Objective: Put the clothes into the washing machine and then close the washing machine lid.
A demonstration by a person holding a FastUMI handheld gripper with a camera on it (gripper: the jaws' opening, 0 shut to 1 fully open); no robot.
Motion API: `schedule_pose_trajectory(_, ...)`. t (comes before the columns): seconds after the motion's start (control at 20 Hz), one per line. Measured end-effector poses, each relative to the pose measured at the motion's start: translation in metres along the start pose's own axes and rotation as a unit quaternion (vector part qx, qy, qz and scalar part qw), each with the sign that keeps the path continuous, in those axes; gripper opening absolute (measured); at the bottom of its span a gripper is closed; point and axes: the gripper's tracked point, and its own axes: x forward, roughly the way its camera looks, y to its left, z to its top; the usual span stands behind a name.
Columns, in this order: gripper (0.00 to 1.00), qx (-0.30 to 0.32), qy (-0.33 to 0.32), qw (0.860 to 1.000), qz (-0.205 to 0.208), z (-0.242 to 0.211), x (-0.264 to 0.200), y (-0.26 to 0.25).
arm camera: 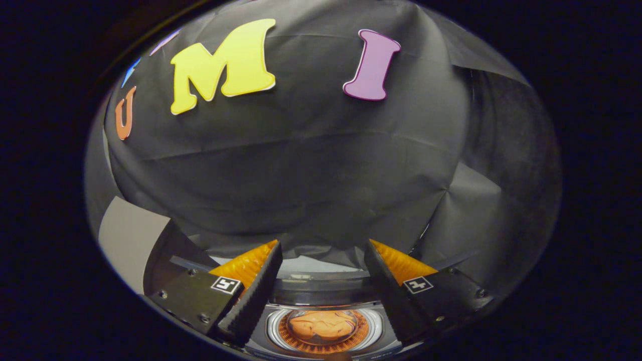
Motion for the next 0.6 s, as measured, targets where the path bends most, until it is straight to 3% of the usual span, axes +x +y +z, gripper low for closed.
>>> schedule_pose_trajectory(0.6,1.0,-0.004,-0.013,1.0,0.012,-0.0063,-0.0047,0.0013)
